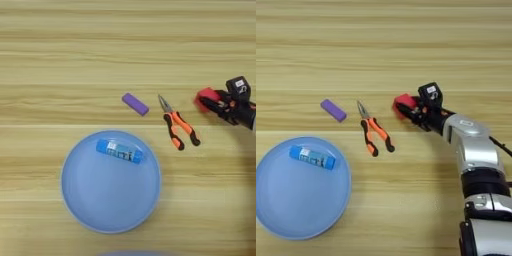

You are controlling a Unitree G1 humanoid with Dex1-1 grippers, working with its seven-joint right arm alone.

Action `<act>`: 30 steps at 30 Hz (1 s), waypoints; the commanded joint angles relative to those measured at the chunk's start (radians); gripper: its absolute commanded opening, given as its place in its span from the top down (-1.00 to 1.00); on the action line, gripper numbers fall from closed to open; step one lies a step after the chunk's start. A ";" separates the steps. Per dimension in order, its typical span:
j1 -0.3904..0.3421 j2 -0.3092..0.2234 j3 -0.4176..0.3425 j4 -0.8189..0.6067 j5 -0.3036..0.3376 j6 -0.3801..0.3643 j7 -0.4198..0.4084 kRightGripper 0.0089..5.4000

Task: Move the objects on the table

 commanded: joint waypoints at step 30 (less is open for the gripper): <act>-0.110 0.010 0.035 -0.375 0.058 0.089 -0.019 -0.99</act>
